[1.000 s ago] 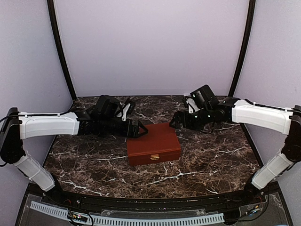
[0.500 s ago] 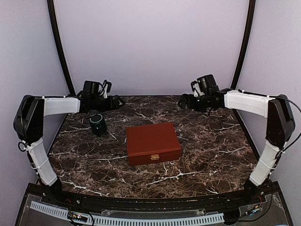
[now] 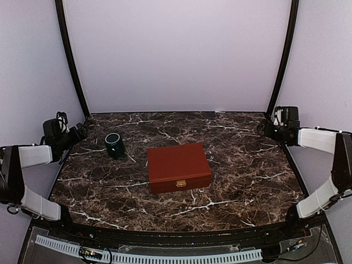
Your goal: Organize the mixed jewelry
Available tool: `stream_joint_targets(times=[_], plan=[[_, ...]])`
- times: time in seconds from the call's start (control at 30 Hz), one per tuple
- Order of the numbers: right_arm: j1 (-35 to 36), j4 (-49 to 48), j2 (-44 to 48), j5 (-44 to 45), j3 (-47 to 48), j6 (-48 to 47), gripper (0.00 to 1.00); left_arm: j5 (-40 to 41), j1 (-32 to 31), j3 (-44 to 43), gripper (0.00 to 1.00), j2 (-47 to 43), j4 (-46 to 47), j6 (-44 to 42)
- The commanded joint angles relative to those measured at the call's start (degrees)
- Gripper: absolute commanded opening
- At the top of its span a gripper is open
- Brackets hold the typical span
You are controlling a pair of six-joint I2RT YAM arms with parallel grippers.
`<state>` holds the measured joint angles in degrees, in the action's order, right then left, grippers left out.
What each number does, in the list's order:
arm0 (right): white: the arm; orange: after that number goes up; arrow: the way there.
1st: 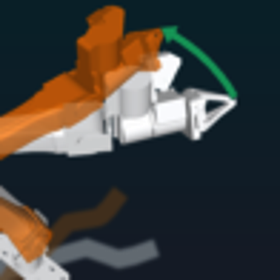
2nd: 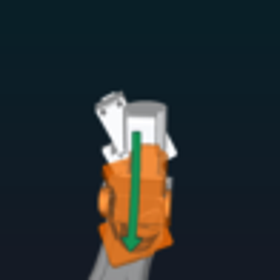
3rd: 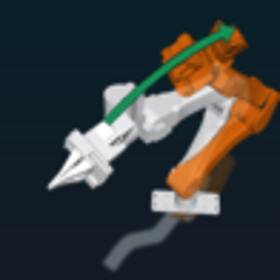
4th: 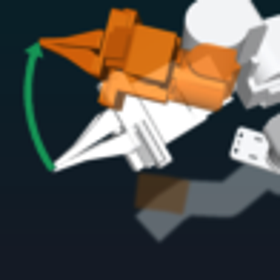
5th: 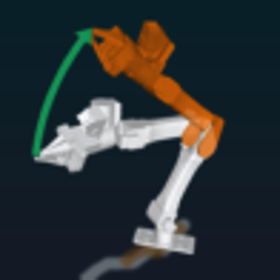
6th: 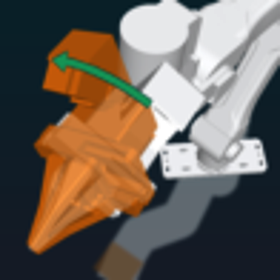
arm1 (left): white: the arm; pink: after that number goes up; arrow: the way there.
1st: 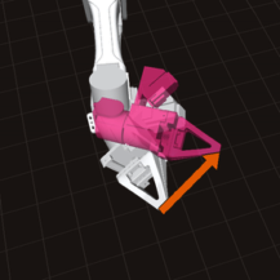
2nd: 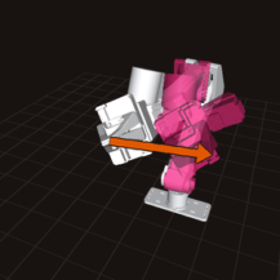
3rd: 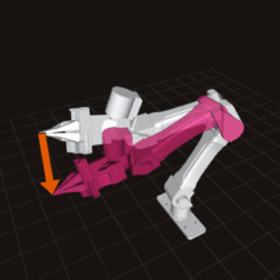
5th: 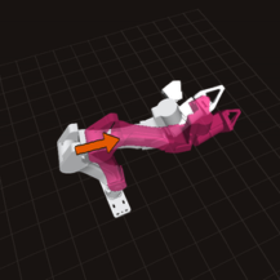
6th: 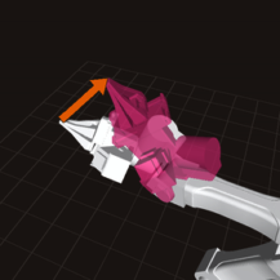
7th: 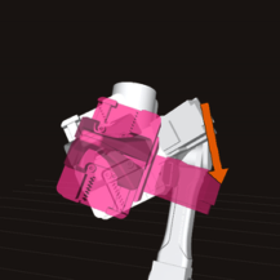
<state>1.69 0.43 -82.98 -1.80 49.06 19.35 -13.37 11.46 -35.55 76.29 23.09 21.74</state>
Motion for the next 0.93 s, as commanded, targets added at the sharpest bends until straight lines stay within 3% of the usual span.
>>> stream_joint_targets(times=[0.0, 0.1, 0.33, 0.63, 0.9], plan=[[-3.40, -13.74, 7.01, -0.12, -8.44, -4.35, 0.95, 8.75, -0.13, 8.65, 0.93, -5.76, 9.24, -6.87], [-4.11, -21.99, 11.31, 2.48, -15.69, -6.55, 0.95, 11.25, -0.20, 14.48, 0.96, -5.43, 17.82, -10.11], [-4.53, -38.51, 15.79, 12.15, -28.13, -9.37, 0.99, 8.14, -1.18, 17.61, 0.95, 3.92, 31.77, -13.08], [-4.57, -51.05, 13.11, 14.89, -35.20, -11.86, 0.99, 7.35, -2.41, 18.93, 0.95, 6.29, 38.88, -17.52], [-4.57, -54.68, 11.04, 13.67, -35.87, -11.93, 0.99, 7.79, -2.77, 20.87, 0.95, 7.30, 44.02, -17.78]])
